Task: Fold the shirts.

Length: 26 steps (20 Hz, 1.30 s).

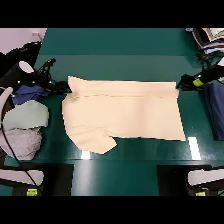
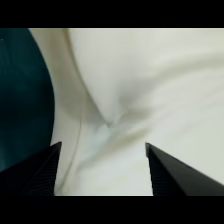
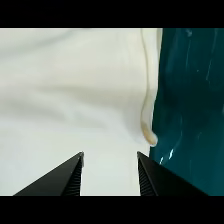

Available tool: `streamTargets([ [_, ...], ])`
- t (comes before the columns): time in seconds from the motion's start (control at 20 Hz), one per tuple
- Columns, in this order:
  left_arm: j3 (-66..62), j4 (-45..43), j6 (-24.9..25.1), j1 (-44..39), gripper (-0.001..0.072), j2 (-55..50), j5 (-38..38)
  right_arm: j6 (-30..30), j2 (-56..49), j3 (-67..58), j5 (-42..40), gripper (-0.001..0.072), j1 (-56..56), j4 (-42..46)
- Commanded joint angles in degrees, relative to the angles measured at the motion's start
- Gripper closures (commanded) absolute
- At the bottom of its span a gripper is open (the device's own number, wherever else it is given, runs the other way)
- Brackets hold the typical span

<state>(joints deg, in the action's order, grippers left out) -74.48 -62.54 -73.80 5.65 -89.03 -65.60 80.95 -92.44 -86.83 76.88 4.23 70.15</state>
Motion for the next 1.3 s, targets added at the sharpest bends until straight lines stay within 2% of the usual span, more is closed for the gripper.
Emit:
streamTargets([
  [0.0,4.5,-2.2,-2.6,1.9,0.0091,7.0,-7.3,0.0,7.8,3.9,2.6,0.0325,2.8,0.0],
  [0.3,34.0,0.2,-6.4,1.7,0.0091,27.2,-6.2,0.0,22.4,17.9,-0.7,0.0324,5.1,-0.1],
  [0.5,47.4,5.4,-7.2,1.7,0.0090,36.9,-4.4,0.0,28.1,22.9,-3.2,0.0325,5.1,-0.1],
  [0.8,54.0,11.7,-4.9,1.7,0.0091,38.2,1.1,0.0,31.7,23.8,-2.8,0.0325,5.1,-0.2],
  [0.95,56.2,18.2,0.4,1.7,0.0091,38.2,6.4,0.0,33.6,23.8,-2.7,0.0331,5.1,-0.2],
  [1.05,57.1,20.6,2.3,1.7,0.0091,38.2,8.6,0.0,34.9,23.8,-2.7,0.0331,5.1,-0.2],
  [1.1,57.2,20.7,2.2,1.7,0.0110,37.9,8.8,0.0,35.5,23.8,-2.6,0.0331,5.1,-0.2],
  [1.15,57.2,20.9,2.3,1.7,0.0269,37.9,8.5,0.1,36.0,23.8,-2.3,0.0331,5.1,-0.2],
  [1.2,57.2,21.4,2.3,1.7,0.0468,37.9,8.0,0.1,36.5,23.8,-1.7,0.0332,5.1,-0.1],
  [1.25,57.2,22.1,2.3,1.7,0.0558,37.9,7.5,0.1,36.9,23.8,-0.7,0.0332,5.1,-0.1],
])
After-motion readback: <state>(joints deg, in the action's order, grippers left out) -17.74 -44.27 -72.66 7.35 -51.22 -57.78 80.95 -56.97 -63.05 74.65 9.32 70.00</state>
